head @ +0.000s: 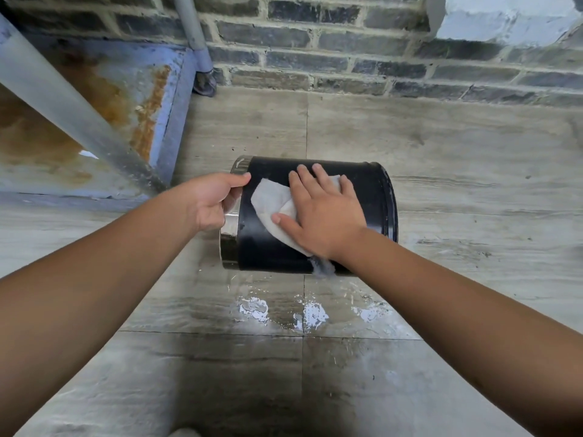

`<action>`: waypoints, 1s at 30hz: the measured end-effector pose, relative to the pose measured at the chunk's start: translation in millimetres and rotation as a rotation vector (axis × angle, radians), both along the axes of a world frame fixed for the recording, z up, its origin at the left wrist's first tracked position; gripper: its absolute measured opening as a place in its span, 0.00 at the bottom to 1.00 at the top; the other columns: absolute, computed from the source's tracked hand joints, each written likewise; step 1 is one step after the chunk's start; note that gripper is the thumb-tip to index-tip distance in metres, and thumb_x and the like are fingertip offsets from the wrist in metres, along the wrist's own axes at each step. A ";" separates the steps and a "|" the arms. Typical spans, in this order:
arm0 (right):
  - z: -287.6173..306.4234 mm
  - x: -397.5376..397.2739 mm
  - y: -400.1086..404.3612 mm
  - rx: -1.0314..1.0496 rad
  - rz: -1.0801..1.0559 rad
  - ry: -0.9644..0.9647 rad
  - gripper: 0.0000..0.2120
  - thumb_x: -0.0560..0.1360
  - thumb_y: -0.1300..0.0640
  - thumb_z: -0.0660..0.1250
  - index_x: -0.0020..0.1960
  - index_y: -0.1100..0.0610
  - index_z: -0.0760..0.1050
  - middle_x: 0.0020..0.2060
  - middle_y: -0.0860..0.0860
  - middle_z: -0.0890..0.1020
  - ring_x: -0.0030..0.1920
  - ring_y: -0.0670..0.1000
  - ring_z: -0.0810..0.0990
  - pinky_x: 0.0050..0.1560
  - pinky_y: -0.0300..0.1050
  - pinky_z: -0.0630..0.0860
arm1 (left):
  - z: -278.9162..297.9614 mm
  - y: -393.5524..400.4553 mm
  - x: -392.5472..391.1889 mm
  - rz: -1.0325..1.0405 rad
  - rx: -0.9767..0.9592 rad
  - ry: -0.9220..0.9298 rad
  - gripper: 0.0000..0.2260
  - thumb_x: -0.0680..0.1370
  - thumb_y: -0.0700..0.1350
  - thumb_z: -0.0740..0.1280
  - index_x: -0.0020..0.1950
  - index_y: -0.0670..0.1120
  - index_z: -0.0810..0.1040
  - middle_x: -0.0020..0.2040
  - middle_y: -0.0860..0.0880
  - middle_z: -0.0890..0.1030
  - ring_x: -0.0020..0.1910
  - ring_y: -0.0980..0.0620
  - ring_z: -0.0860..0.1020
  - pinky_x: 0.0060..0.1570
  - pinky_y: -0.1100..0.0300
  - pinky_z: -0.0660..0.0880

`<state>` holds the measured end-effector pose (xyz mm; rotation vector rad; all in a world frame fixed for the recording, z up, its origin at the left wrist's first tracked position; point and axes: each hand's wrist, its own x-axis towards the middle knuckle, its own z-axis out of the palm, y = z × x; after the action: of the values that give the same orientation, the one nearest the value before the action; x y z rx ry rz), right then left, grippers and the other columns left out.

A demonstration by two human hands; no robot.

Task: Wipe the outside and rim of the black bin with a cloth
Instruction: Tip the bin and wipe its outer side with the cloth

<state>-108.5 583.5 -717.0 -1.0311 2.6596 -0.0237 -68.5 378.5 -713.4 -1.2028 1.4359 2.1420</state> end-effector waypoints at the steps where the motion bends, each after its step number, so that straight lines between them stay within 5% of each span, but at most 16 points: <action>1: -1.1 -3.9 1.3 -0.006 0.013 0.006 0.42 0.74 0.29 0.38 0.78 0.54 0.47 0.80 0.51 0.51 0.79 0.54 0.46 0.75 0.65 0.50 | -0.8 1.8 0.4 0.003 -0.001 0.029 0.06 0.77 0.45 0.70 0.51 0.45 0.81 0.48 0.52 0.81 0.44 0.59 0.78 0.61 0.66 0.71; 3: -1.7 -12.5 4.5 -0.016 0.034 -0.001 0.43 0.73 0.28 0.37 0.78 0.54 0.47 0.80 0.50 0.51 0.79 0.52 0.46 0.75 0.65 0.51 | -2.0 5.5 16.0 0.008 -0.073 0.138 0.12 0.78 0.48 0.68 0.59 0.44 0.79 0.50 0.49 0.82 0.46 0.54 0.79 0.55 0.60 0.77; 5: -2.3 -18.7 6.0 -0.001 0.052 0.003 0.43 0.73 0.28 0.37 0.78 0.54 0.48 0.80 0.50 0.52 0.79 0.51 0.46 0.75 0.65 0.51 | -7.0 11.5 48.7 -0.058 -0.255 0.184 0.10 0.77 0.53 0.67 0.53 0.49 0.80 0.44 0.51 0.83 0.41 0.53 0.80 0.44 0.56 0.77; 7: -3.2 -22.0 5.4 0.003 0.047 0.003 0.43 0.73 0.28 0.37 0.78 0.54 0.47 0.80 0.50 0.51 0.79 0.51 0.46 0.75 0.64 0.51 | -14.4 21.0 84.9 -0.197 -0.407 0.150 0.11 0.75 0.56 0.67 0.50 0.50 0.80 0.45 0.50 0.84 0.46 0.51 0.81 0.48 0.52 0.77; 11: 1.0 -28.8 1.4 -0.009 0.029 -0.021 0.41 0.74 0.30 0.38 0.79 0.55 0.47 0.80 0.51 0.52 0.79 0.51 0.47 0.76 0.62 0.51 | -19.3 31.4 97.3 -0.310 -0.609 0.156 0.07 0.80 0.45 0.65 0.42 0.50 0.78 0.35 0.55 0.81 0.34 0.69 0.78 0.41 0.61 0.71; 14: 9.3 -42.0 -1.0 -0.010 0.039 -0.026 0.38 0.77 0.33 0.41 0.79 0.55 0.48 0.79 0.51 0.52 0.79 0.51 0.49 0.76 0.60 0.52 | -3.7 32.1 72.5 -0.233 -0.474 0.202 0.08 0.81 0.42 0.62 0.49 0.39 0.79 0.45 0.44 0.83 0.45 0.56 0.81 0.50 0.53 0.76; 16: 21.0 -55.4 -3.9 0.007 0.057 -0.044 0.35 0.79 0.35 0.42 0.79 0.56 0.48 0.79 0.52 0.53 0.79 0.52 0.51 0.76 0.58 0.52 | 9.6 32.4 55.5 -0.146 -0.339 0.212 0.10 0.81 0.42 0.62 0.52 0.35 0.76 0.42 0.43 0.83 0.42 0.48 0.82 0.48 0.48 0.79; 19: 39.4 -62.0 -6.4 0.008 0.106 -0.046 0.33 0.80 0.38 0.42 0.79 0.56 0.49 0.79 0.53 0.54 0.78 0.52 0.53 0.77 0.56 0.52 | 27.3 27.9 34.1 -0.050 -0.215 0.191 0.05 0.80 0.42 0.64 0.45 0.43 0.76 0.31 0.50 0.83 0.31 0.53 0.83 0.32 0.54 0.80; 24: 47.5 -38.2 5.3 -0.058 0.129 0.063 0.30 0.82 0.41 0.43 0.78 0.56 0.53 0.78 0.53 0.60 0.77 0.53 0.58 0.76 0.53 0.55 | 35.8 -6.0 18.3 0.022 0.002 0.035 0.06 0.80 0.41 0.63 0.49 0.42 0.80 0.37 0.50 0.86 0.38 0.55 0.85 0.31 0.55 0.81; 30: 40.8 -14.5 13.1 -0.115 0.061 0.121 0.27 0.82 0.43 0.44 0.76 0.56 0.60 0.75 0.53 0.67 0.75 0.53 0.65 0.72 0.54 0.62 | 34.4 -10.3 5.9 -0.001 -0.013 0.013 0.09 0.81 0.44 0.63 0.45 0.42 0.80 0.37 0.49 0.85 0.36 0.53 0.85 0.29 0.54 0.80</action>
<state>-123.0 596.5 -676.2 -1.1848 2.7615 -0.1059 -62.6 368.2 -679.0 -1.1939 1.4573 2.1468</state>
